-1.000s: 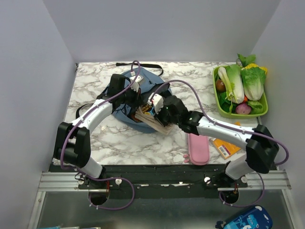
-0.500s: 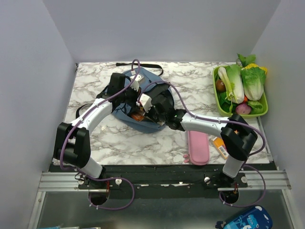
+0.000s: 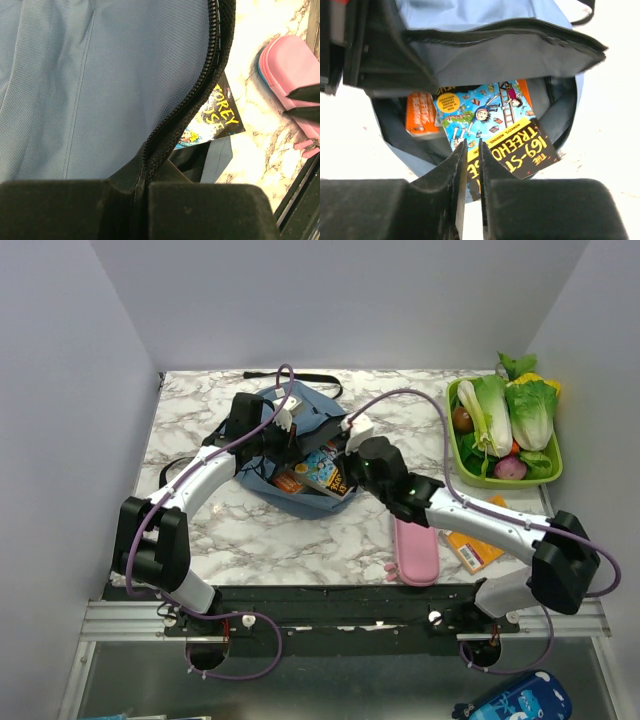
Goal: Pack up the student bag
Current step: Place the book in the student bag.
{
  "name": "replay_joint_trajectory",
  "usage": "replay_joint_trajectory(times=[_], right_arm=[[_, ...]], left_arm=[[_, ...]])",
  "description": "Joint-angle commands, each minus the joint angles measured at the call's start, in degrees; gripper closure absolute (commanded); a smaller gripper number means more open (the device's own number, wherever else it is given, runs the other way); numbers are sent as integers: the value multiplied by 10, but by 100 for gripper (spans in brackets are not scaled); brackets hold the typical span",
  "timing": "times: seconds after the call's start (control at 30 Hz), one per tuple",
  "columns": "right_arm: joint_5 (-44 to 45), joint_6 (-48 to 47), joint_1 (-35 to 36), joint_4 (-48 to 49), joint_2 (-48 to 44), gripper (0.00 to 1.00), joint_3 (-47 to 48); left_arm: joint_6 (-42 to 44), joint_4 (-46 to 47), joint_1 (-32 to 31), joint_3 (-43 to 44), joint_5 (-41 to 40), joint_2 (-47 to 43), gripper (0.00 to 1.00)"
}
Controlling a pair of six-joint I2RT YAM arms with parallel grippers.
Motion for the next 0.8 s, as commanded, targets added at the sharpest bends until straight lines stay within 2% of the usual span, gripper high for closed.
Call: replay_joint_trajectory(times=[0.0,0.07,0.13,0.37,0.63,0.77], right_arm=[[50,119,-33,-31,-10,95,-44],[49,170,-66,-54,-3,99,-53],[36,217,-90,-88,11,99,-52],[-10,254,-129,-156,81,99,-2],[-61,277,-129,-156,158,99,58],[-99,279,-129,-112,183,99,96]], left_arm=[[-2,5,-3,7,32,-11,100],[-1,4,-4,8,35,-12,100],[0,2,-3,11,34,-13,100],[5,-3,-3,14,35,-9,100],[3,-3,-3,17,36,-9,100],[1,3,-3,14,36,-7,100]])
